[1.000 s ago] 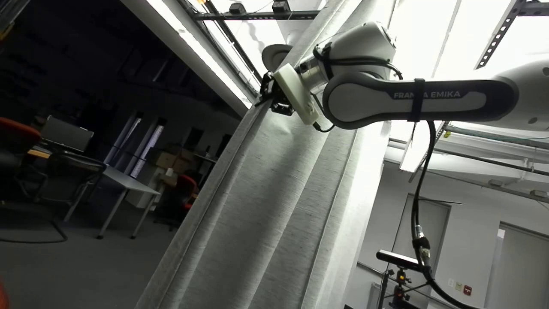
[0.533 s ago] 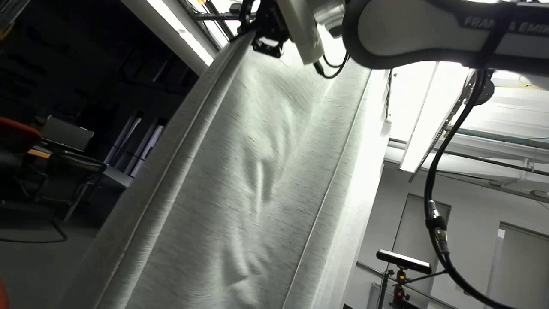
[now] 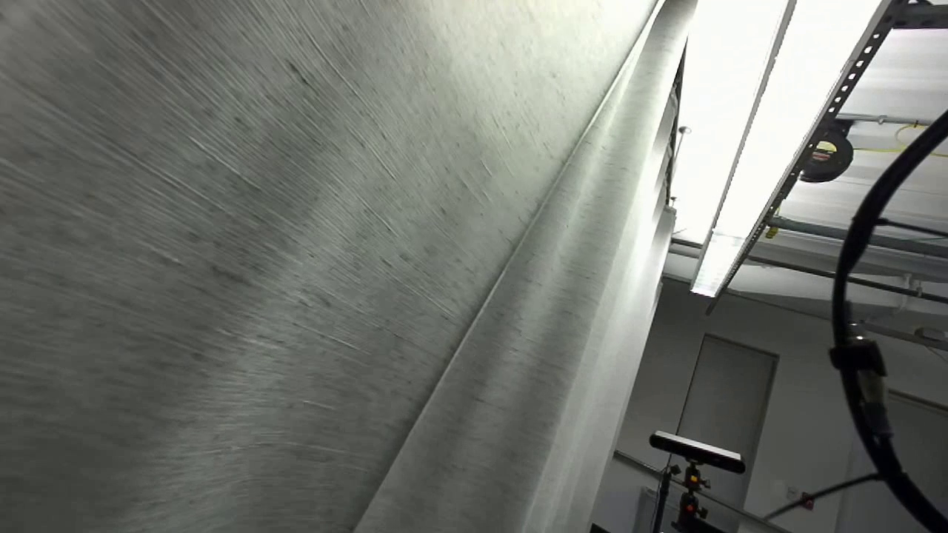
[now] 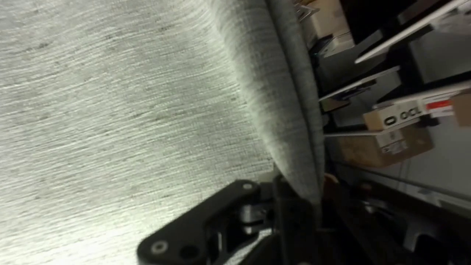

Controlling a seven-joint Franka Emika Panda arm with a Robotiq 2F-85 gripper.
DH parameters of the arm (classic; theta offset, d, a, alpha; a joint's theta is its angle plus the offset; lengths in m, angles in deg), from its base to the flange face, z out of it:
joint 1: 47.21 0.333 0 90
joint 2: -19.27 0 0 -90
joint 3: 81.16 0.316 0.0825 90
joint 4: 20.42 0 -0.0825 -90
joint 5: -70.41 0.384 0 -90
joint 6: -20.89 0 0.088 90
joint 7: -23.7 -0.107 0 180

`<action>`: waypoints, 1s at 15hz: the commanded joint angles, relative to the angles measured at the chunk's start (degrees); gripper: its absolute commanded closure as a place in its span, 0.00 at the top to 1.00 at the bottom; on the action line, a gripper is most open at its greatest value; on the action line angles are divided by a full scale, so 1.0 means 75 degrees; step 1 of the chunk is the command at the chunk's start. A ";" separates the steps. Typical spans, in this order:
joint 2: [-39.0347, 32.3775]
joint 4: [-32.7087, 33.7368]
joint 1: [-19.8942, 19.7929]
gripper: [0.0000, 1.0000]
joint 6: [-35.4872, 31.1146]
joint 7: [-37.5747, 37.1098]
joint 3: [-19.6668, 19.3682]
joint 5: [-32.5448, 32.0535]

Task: Draw the curtain open then close the curtain

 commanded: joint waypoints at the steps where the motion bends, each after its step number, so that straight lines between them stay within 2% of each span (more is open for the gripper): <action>1: -0.0676 0.0791 0.0030 0.01 0.0710 -0.0164 0.1435 -0.0976; 5: -0.1470 0.1343 -0.0213 0.01 0.1814 -0.0594 0.3383 -0.2725; 8: -0.1897 0.1379 -0.0072 0.01 0.2408 -0.0770 0.4380 -0.3868; 11: -0.2358 0.1376 0.0102 0.01 0.2735 -0.0693 0.4878 -0.4680; 15: -0.2871 0.1419 0.0536 0.01 0.2834 -0.0506 0.4859 -0.5540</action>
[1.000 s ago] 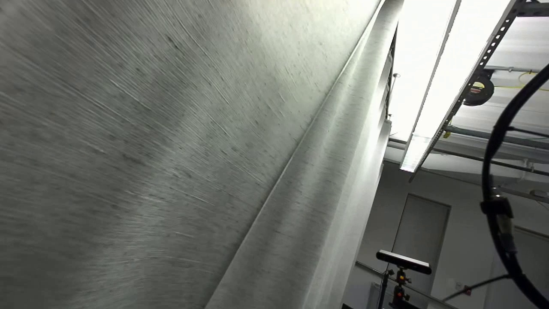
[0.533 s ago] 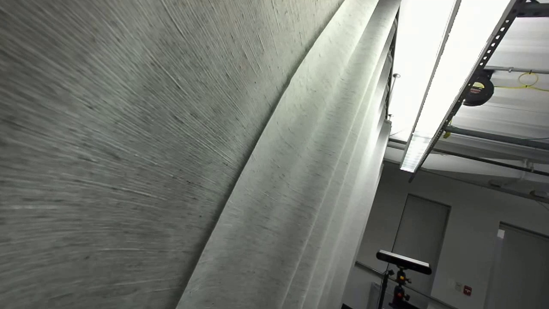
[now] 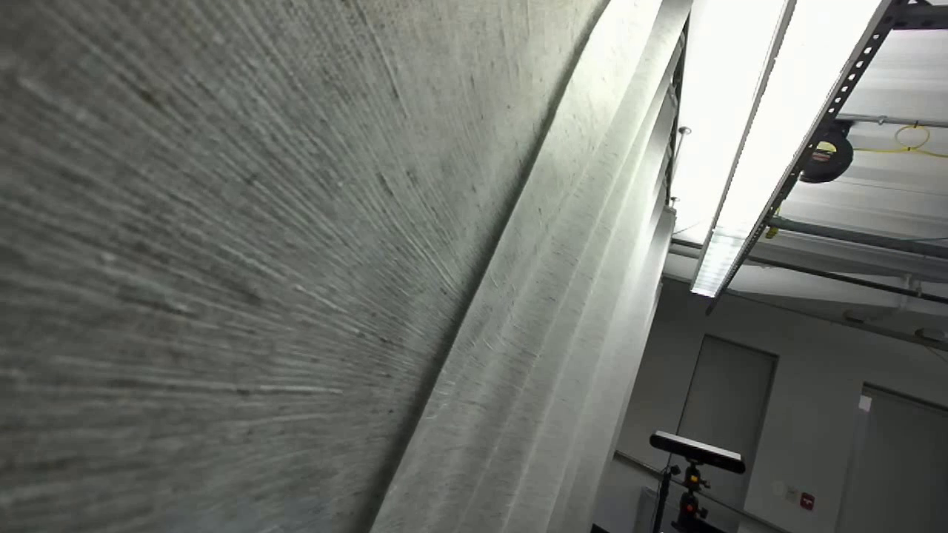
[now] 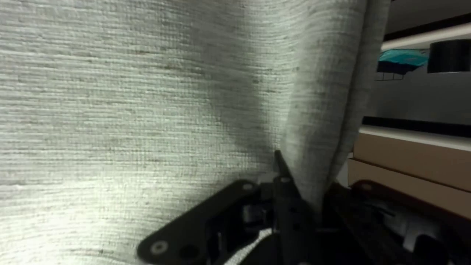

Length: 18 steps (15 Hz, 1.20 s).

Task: Draw the curtain open then close the curtain

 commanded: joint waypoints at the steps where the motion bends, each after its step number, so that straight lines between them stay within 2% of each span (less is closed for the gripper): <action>1: -0.0984 0.0060 0.0741 0.01 0.0229 0.0196 0.0064 -0.0849; 3: -0.1350 0.0191 0.1209 0.01 0.0380 0.0271 -0.0143 -0.1275; 4: -0.1097 0.0247 0.2008 0.01 0.0133 0.0319 -0.1205 -0.1010; 5: -0.1731 0.0462 0.1892 0.01 0.0635 0.0359 -0.0546 -0.1609; 8: -0.2291 0.0985 0.2935 0.01 0.1163 0.0407 -0.1086 -0.2319; 9: -0.2195 0.1158 0.3588 0.01 0.1065 0.0408 -0.1869 -0.2203; 12: -0.2577 0.1894 0.4810 0.01 0.1290 0.0551 -0.2870 -0.2330; 13: -0.1712 0.1360 0.4241 0.04 0.0930 0.0234 -0.3086 -0.1884; 15: -0.1900 0.1652 0.4753 0.04 0.1024 0.0319 -0.3473 -0.1945; 18: -0.1978 0.1745 0.4869 0.04 0.1016 0.0367 -0.3545 -0.1945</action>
